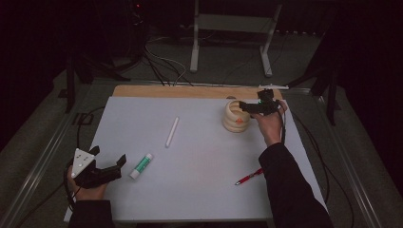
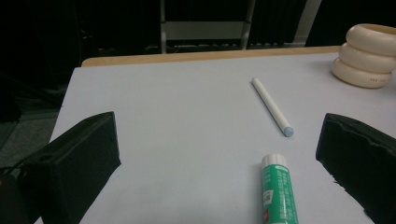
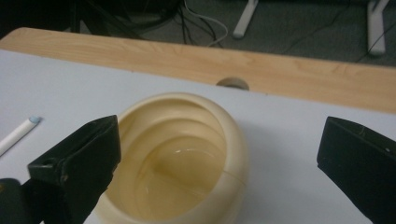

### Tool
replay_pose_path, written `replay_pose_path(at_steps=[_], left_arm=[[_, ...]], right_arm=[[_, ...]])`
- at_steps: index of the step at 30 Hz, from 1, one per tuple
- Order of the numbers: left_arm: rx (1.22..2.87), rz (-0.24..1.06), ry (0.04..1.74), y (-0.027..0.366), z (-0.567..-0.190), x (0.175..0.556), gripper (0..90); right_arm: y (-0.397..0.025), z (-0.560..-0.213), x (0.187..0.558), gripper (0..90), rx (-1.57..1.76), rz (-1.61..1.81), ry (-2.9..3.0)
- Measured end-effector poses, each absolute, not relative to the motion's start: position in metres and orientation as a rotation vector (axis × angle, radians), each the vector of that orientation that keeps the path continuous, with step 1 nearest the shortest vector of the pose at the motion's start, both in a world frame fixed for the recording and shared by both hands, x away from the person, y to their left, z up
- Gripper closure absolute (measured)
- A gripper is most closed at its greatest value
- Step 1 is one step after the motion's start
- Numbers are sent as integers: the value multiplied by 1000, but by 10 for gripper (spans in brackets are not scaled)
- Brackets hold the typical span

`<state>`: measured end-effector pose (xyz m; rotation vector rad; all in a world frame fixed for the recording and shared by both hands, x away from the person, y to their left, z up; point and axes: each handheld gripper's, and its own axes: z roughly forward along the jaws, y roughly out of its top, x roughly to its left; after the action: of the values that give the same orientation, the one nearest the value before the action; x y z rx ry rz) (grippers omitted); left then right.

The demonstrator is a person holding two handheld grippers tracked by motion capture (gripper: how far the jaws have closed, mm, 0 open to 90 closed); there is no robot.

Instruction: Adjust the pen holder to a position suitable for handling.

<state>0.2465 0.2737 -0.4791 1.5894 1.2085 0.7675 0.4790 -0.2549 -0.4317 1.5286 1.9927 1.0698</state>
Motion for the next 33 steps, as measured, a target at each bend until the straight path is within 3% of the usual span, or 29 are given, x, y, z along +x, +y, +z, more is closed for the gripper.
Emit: replay_pose_path(at_steps=[3, 8, 11, 17, 22, 33], left_arm=[[1589, 766, 1210, 274, -479, 247, 0], [1591, 764, 1209, 273, -480, 247, 0], [1592, 763, 1208, 273, -480, 247, 0], [1596, 764, 1206, 273, -480, 247, 0], [1600, 765, 1208, 273, -480, 247, 0], [1600, 766, 1210, 273, -480, 247, 0]], right_arm=[[-252, -438, 483, 1, 1547, 1037, 1995], [-250, -451, 491, 91, 1607, 969, 1999], [-251, -456, 494, 195, 1653, 949, 1996], [-251, -464, 497, 544, 1716, 943, 2021], [-248, -464, 495, 736, 1711, 892, 2006], [-239, -458, 487, 753, 1619, 879, 2048]])
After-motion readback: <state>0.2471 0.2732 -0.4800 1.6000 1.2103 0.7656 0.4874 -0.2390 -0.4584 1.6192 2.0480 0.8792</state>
